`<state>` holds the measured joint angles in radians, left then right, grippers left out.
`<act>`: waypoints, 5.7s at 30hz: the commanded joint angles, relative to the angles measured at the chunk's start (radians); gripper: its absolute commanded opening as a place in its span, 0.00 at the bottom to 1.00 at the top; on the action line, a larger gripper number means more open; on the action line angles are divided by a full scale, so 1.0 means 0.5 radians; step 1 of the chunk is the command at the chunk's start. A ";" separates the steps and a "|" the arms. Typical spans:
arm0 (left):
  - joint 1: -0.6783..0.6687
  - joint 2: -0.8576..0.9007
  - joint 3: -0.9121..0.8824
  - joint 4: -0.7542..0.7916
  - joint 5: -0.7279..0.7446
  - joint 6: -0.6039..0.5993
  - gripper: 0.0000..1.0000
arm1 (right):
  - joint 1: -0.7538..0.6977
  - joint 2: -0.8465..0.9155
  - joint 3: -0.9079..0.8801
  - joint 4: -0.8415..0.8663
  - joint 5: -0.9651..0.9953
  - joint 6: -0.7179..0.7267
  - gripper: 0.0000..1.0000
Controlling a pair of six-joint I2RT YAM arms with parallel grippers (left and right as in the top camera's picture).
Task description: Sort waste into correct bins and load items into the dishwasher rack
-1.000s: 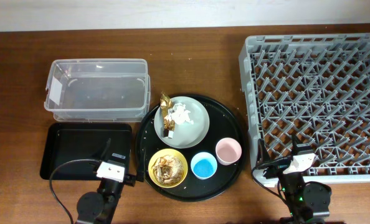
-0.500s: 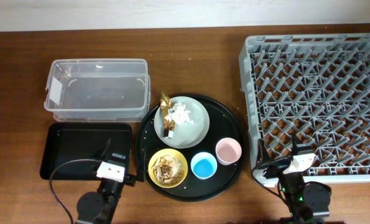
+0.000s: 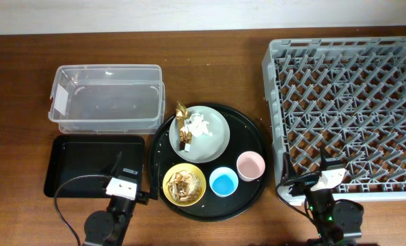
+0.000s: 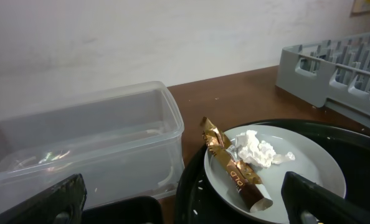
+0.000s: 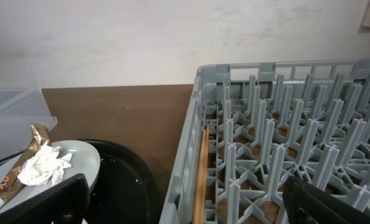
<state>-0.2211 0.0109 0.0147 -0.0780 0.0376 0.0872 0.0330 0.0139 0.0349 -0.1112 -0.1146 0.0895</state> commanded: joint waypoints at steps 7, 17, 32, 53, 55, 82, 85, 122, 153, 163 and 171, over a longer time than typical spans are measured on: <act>0.013 -0.010 -0.011 -0.002 0.008 0.024 0.99 | -0.016 -0.019 -0.021 0.007 -0.011 -0.007 0.98; 0.012 -0.010 -0.011 -0.002 0.008 0.024 0.99 | -0.016 -0.019 -0.021 0.007 -0.011 -0.007 0.98; 0.012 -0.010 -0.011 -0.002 0.008 0.024 1.00 | -0.016 -0.019 -0.021 0.007 -0.011 -0.007 0.99; 0.012 -0.010 -0.011 -0.002 0.008 0.024 1.00 | -0.016 -0.019 -0.021 0.007 -0.011 -0.007 0.98; 0.012 -0.010 -0.011 -0.002 0.008 0.024 1.00 | -0.016 -0.019 -0.021 0.007 -0.011 -0.007 0.98; 0.012 -0.010 -0.011 -0.002 0.008 0.024 0.99 | -0.016 -0.019 -0.021 0.007 -0.011 -0.007 0.98; 0.012 -0.010 -0.011 -0.002 0.008 0.024 0.99 | -0.016 -0.019 -0.021 0.007 -0.011 -0.007 0.98; 0.012 -0.010 -0.011 -0.002 0.008 0.024 1.00 | -0.016 -0.019 -0.021 0.007 -0.011 -0.007 0.98; 0.013 0.022 0.442 -0.155 0.629 -0.258 1.00 | -0.014 -0.014 0.261 -0.046 -0.884 0.535 0.98; 0.012 1.349 2.139 -1.651 0.828 -0.255 1.00 | -0.014 1.045 1.868 -1.829 -0.598 0.248 0.98; -0.100 1.839 2.334 -1.861 1.089 -0.302 0.99 | -0.014 1.662 2.119 -2.152 -0.632 0.249 0.99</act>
<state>-0.2184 0.8413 1.1694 -0.9329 0.5838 -0.0505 0.0315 0.8165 1.0744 -1.1828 -0.4309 0.2283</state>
